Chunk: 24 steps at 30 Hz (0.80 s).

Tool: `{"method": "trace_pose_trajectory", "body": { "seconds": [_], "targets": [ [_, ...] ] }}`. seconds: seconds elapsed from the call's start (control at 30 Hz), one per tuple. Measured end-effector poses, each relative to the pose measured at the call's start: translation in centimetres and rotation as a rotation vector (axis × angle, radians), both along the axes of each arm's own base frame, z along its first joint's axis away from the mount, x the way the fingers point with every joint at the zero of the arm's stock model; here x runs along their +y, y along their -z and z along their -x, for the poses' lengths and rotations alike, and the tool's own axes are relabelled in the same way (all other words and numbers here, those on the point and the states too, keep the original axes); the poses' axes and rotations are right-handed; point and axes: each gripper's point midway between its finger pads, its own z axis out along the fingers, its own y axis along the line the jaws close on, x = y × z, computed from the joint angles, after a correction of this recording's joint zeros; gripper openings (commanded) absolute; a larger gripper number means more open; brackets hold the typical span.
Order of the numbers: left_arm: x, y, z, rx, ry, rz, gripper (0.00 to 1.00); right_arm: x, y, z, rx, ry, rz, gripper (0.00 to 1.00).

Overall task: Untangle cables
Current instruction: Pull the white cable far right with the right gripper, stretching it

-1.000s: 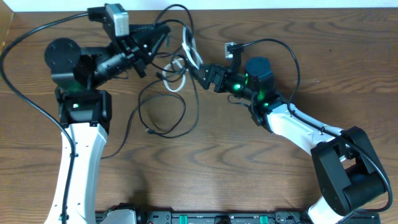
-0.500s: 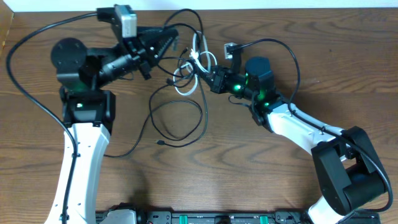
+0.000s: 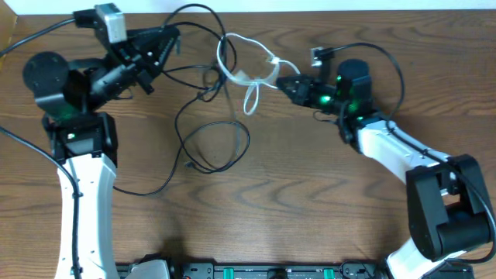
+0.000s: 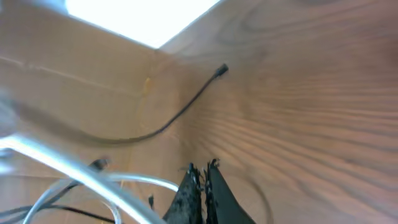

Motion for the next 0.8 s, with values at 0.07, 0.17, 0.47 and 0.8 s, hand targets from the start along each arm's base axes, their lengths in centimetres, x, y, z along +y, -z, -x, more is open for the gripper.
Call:
{"method": "trace_pose_trajectory", "body": {
  "seconds": [0.07,0.17,0.47,0.8],
  "targets": [
    [0.9,0.0,-0.2,0.000,-0.023,0.000,0.08,-1.8,0.6,-0.4,0.038,0.026,0.001,0.01],
    [1.8,0.0,-0.3,0.000,-0.046,0.000,0.08,-3.8,0.8,-0.9,0.057,0.049,-0.007,0.01],
    [2.0,0.0,-0.3,0.000,-0.051,-0.001,0.07,-7.7,1.7,-1.1,0.109,0.069,-0.013,0.01],
    [2.0,0.0,-0.3,0.000,-0.051,0.000,0.07,-16.3,5.6,-0.1,0.285,0.213,0.037,0.01]
  ]
}}
